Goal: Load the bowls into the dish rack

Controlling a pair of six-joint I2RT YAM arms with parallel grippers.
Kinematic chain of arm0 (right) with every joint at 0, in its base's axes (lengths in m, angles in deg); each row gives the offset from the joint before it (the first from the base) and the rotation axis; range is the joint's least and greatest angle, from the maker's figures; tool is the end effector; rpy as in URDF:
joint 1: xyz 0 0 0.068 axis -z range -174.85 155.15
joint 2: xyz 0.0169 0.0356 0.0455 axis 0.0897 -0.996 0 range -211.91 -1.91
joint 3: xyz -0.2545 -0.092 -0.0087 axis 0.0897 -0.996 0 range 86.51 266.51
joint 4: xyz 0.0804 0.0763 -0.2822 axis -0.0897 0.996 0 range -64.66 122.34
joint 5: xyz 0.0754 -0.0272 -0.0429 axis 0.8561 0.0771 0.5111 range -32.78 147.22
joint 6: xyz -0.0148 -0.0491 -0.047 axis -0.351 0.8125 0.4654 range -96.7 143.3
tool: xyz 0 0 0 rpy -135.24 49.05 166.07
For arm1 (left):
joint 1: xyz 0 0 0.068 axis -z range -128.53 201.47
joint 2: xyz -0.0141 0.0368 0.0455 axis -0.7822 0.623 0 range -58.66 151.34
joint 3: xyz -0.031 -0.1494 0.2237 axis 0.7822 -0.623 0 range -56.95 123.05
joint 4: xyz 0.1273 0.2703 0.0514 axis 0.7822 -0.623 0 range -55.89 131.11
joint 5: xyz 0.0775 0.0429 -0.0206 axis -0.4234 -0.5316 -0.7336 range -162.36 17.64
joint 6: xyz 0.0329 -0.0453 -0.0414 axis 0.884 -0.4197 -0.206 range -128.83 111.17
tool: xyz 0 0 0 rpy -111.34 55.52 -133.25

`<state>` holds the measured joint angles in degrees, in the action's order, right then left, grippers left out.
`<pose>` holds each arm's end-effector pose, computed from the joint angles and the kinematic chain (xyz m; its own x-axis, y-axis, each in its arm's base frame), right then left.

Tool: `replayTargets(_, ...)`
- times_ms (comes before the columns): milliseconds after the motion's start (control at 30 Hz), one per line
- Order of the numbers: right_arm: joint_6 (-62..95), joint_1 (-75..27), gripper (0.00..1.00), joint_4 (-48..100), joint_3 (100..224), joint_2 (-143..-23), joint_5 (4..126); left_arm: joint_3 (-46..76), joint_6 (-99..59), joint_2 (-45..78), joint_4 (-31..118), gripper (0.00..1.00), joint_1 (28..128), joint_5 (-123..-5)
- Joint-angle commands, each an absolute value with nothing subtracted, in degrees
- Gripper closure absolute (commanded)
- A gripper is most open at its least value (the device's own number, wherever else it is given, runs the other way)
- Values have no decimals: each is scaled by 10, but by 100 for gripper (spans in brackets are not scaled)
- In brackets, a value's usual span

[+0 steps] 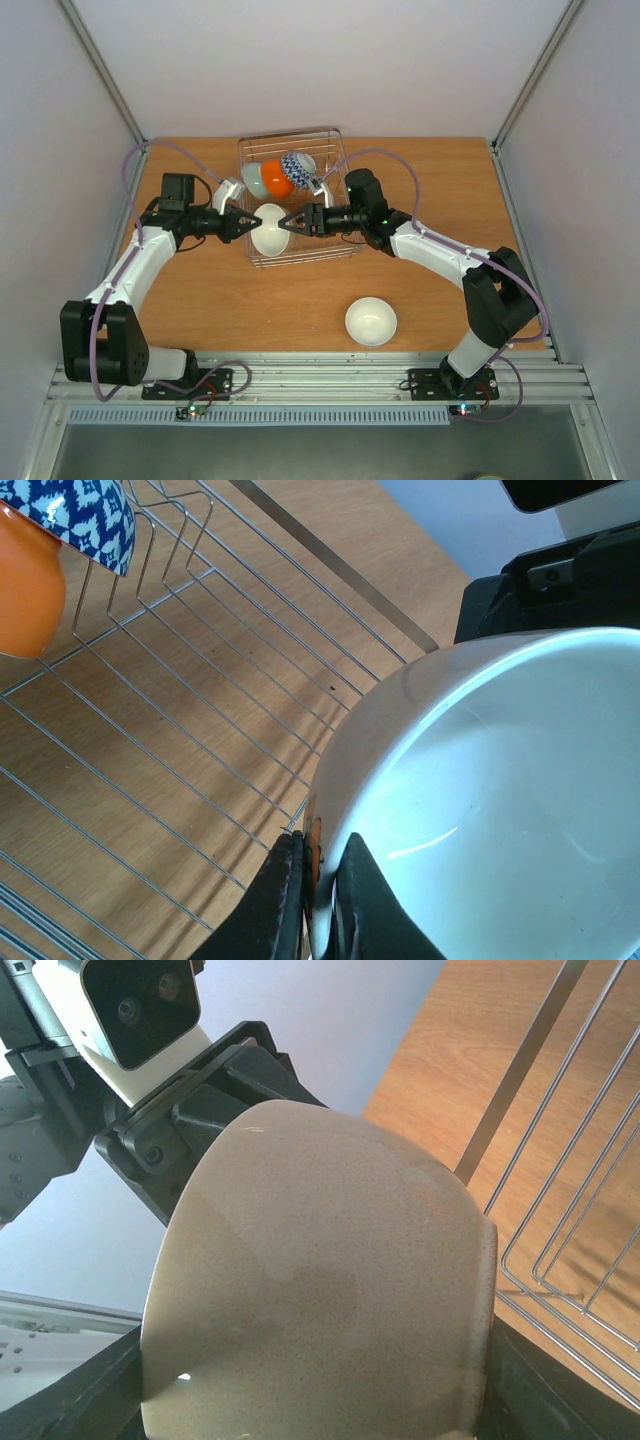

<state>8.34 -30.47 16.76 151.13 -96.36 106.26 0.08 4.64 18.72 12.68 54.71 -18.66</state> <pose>0.3203 0.2820 0.2426 -0.5310 -0.1722 -0.8297 -0.8454 0.1734 0.5051 0.3225 -0.0639 0.2439 -0.5989 0.1721 -0.7821 0.7232 0.5357 -0.4359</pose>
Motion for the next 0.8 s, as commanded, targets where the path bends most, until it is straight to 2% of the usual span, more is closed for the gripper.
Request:
replayTargets(0, 90, -307, 99, 152, 1522, -958, 1089, 3, 38, 168, 170, 96, 547, -153)
replayTargets(33, 98, -307, 99, 163, 1524, -957, 1083, 3, 36, 167, 170, 83, 547, -155)
replayTargets(100, 121, -307, 99, 197, 1533, -951, 1059, 3, 34, 167, 170, 51, 547, -160)
replayTargets(133, 138, -307, 99, 221, 1541, -946, 1043, 2, 34, 165, 172, 39, 547, -165)
replayTargets(200, 174, -307, 99, 280, 1558, -935, 1003, 1, 26, 163, 177, 27, 546, -178)
replayTargets(300, 234, -307, 99, 376, 1594, -924, 911, 0, 20, 162, 181, 17, 546, -194)
replayTargets(367, 269, -307, 99, 427, 1619, -921, 844, 0, 19, 161, 184, 15, 547, -200)
replayTargets(767, 394, -307, 99, 598, 1794, -986, 527, -2, 19, 161, 185, 14, 546, -202)
